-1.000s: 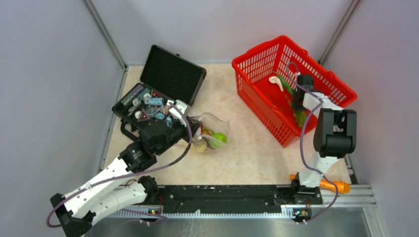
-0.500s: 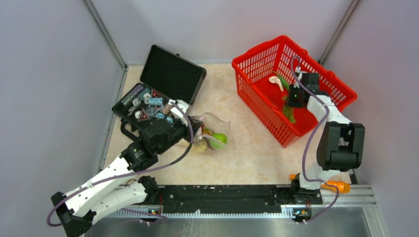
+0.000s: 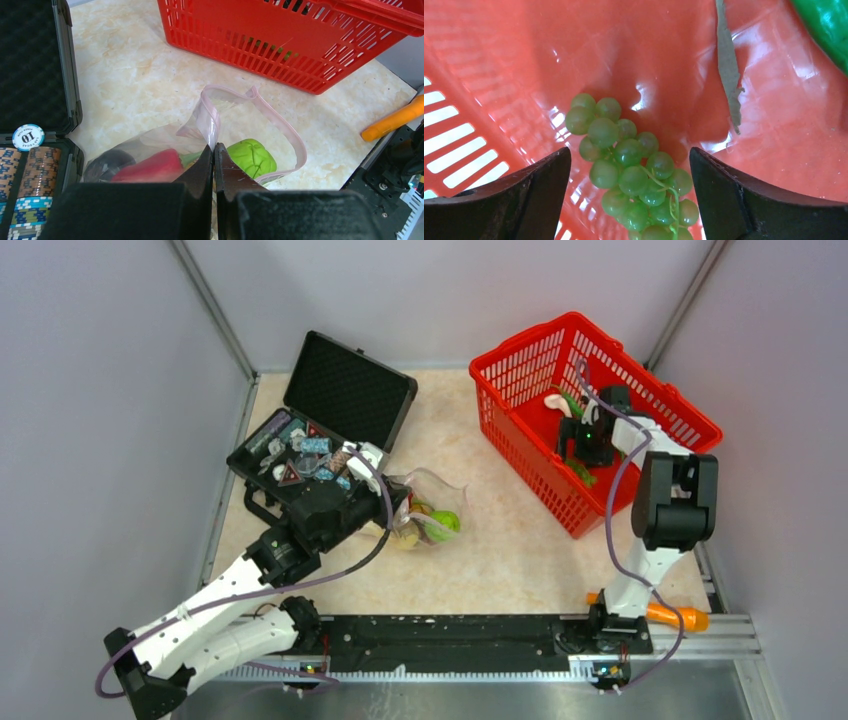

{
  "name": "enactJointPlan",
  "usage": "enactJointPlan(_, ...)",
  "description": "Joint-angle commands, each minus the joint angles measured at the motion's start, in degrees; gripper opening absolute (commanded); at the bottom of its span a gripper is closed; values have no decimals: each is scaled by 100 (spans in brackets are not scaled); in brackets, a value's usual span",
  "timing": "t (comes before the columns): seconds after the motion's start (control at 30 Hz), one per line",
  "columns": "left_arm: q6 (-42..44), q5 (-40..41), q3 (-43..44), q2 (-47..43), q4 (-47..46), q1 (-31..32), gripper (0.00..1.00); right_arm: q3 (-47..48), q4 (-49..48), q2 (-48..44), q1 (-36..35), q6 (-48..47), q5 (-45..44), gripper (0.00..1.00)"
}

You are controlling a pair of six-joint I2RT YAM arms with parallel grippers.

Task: Place the food in the zip-top bag and seal the zipper

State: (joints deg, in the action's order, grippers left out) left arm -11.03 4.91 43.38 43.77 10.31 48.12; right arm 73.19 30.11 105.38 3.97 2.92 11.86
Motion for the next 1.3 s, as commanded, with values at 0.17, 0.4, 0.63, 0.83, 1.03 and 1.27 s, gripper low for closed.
enactJointPlan(0.17, -14, -29, 182, 42, -210, 7, 0, 570, 692, 263, -35, -530, -197, 80)
enactJointPlan(0.4, -22, 1, 193, -20, -140, 5, 0, 616, 861, 414, -293, -581, -221, 75)
enactJointPlan(0.63, -54, 45, 166, -105, -90, 5, 0, 667, 805, 254, -291, -491, -493, 37)
enactJointPlan(0.83, -123, 30, 145, -122, -79, 5, 0, -16, -159, -965, -291, -336, -116, 0)
enactJointPlan(1.03, -136, -16, 162, -144, -73, 5, 0, -445, -695, -2176, -293, 32, -87, 0)
enactJointPlan(1.27, -253, 146, 155, -182, -38, 4, 0, -1085, -2012, -3965, -291, 571, 115, 0)
